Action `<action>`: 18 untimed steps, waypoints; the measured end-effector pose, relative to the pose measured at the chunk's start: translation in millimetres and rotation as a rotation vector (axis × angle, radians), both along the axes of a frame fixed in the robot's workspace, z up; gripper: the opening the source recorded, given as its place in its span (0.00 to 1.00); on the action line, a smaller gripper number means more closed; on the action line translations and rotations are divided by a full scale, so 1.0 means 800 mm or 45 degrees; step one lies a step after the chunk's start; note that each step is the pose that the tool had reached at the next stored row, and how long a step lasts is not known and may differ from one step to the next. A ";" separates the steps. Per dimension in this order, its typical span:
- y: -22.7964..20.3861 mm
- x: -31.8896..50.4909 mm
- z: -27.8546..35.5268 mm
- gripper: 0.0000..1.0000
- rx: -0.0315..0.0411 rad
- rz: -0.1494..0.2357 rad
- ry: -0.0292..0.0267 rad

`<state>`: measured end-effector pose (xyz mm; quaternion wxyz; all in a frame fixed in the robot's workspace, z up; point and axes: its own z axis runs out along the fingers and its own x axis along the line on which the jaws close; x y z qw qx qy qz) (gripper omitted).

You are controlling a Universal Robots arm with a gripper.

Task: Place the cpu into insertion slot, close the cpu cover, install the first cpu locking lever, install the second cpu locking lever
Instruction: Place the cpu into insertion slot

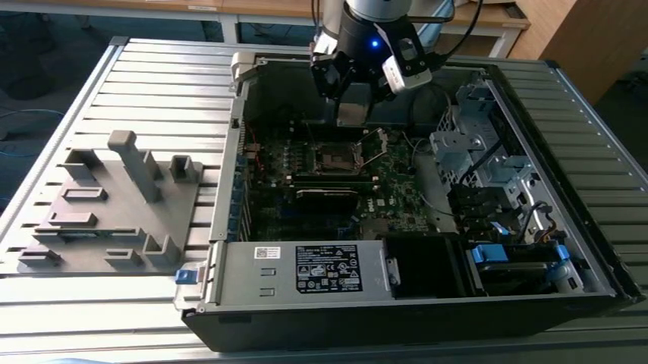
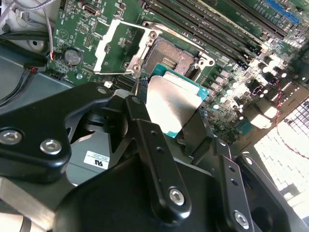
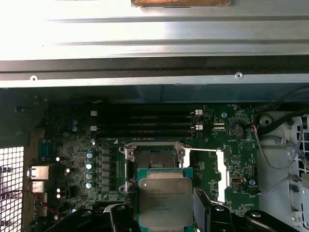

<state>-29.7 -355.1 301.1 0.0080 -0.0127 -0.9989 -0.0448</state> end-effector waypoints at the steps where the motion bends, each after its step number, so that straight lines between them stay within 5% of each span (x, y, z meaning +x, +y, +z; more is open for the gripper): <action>1: 0.0000 0.000 0.0000 0.54 0.0000 0.000 0.0000; 18: 0.0000 0.000 -0.0096 0.54 0.0002 0.000 -0.0002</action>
